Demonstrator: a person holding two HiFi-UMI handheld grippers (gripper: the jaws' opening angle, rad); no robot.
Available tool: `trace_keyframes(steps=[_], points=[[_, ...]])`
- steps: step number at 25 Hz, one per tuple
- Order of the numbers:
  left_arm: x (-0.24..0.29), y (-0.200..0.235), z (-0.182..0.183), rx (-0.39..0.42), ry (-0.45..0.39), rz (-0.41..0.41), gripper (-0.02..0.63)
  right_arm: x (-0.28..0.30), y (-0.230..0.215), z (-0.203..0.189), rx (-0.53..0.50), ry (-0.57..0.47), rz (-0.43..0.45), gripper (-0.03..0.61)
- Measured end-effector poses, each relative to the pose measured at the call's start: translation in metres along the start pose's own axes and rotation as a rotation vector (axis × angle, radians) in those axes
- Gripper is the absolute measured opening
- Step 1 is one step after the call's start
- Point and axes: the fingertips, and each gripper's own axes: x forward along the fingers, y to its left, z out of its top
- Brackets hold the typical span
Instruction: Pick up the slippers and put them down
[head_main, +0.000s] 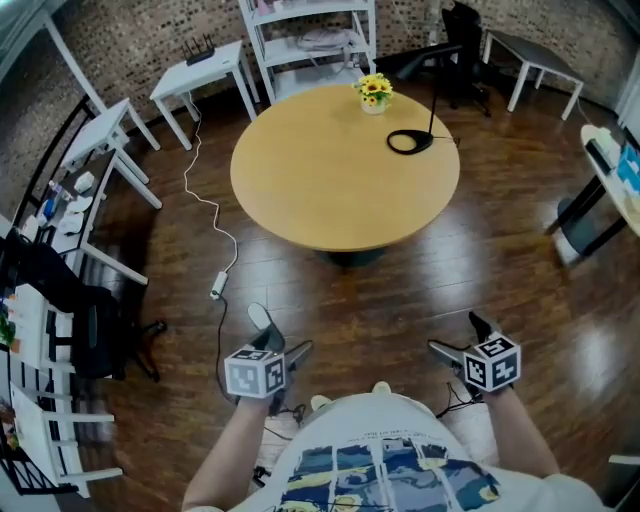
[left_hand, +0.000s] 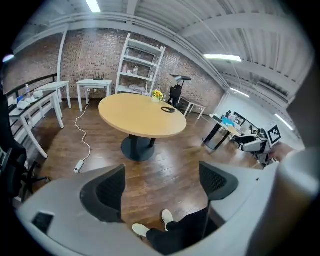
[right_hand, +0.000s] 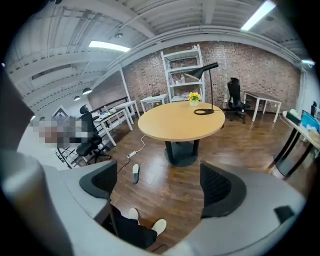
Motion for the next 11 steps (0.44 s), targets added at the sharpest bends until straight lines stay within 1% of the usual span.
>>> trace_keyframes(steps=[3,6,11], points=[[0.017,-0.017,0.004,0.000,0.012,0.029,0.460,-0.007,-0.028,-0.008,-0.024,0.007,0.007,0.529],[0.027,-0.035,0.015,-0.007,0.007,0.050,0.460,-0.016,-0.051,-0.008,-0.024,0.004,0.020,0.528],[0.039,-0.074,0.023,0.018,-0.009,0.076,0.460,-0.038,-0.093,-0.024,-0.019,-0.011,0.011,0.529]])
